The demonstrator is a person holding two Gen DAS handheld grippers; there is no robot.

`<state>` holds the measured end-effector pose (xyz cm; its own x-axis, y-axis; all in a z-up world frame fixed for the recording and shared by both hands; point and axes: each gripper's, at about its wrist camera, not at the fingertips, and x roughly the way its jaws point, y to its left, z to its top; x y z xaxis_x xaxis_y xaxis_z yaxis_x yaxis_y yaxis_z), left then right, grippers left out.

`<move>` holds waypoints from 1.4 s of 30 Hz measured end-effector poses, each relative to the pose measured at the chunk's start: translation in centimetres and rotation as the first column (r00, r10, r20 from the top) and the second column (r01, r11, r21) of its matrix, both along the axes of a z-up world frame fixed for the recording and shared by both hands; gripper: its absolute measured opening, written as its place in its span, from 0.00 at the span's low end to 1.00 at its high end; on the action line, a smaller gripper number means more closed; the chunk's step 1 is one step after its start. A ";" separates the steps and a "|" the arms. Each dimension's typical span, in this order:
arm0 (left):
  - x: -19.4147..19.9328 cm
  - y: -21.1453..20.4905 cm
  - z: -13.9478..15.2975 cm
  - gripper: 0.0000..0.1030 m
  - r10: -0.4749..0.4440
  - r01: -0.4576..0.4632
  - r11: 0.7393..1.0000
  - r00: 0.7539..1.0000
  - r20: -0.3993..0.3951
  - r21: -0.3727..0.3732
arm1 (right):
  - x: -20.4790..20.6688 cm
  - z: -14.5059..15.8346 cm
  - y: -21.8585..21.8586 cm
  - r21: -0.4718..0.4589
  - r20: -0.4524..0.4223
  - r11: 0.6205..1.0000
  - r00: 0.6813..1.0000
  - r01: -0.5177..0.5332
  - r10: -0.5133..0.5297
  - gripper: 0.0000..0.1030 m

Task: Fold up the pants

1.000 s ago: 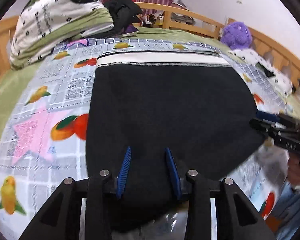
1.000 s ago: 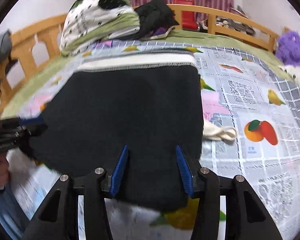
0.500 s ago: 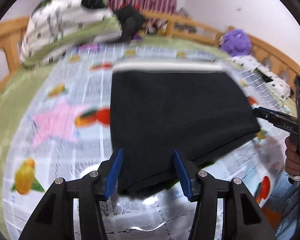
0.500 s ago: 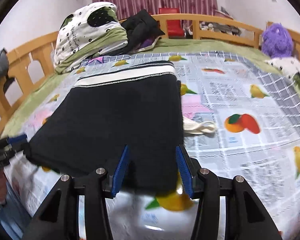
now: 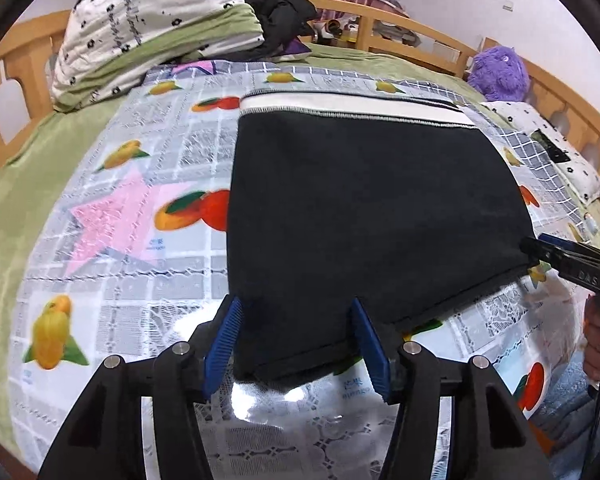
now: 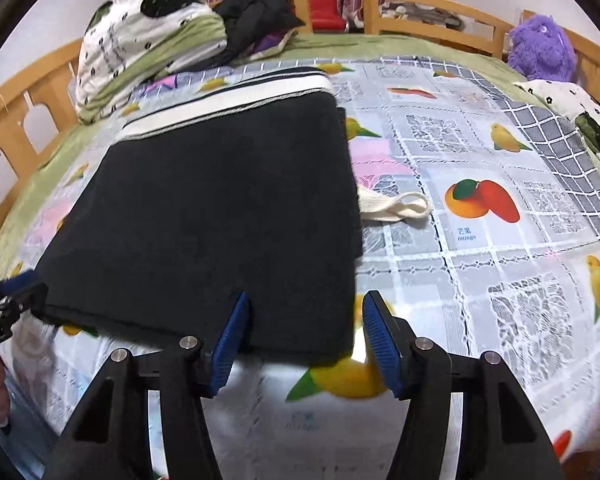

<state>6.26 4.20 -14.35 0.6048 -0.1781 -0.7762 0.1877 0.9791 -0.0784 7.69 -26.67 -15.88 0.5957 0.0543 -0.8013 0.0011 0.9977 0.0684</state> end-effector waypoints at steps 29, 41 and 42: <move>-12.6 -1.0 14.0 0.84 0.141 -0.131 0.990 0.959 0.246 -0.056 | -14.8 14.7 3.7 -0.054 0.199 0.997 0.979 0.057 -0.045 0.98; -12.8 -1.6 13.9 0.84 0.133 -0.129 0.991 0.960 0.245 -0.033 | -15.5 15.2 3.0 -0.063 0.211 0.994 0.975 0.084 -0.069 0.98; -12.8 -1.6 13.9 0.84 0.132 -0.128 0.991 0.960 0.247 -0.033 | -15.6 15.2 3.1 -0.068 0.213 0.994 0.975 0.085 -0.068 0.98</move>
<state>-6.52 2.58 -0.49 0.7967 -0.0967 -0.5966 0.0745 0.9953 -0.0617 -7.89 -23.61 -0.64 0.7515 -0.0544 -0.6575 0.0712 0.9975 -0.0012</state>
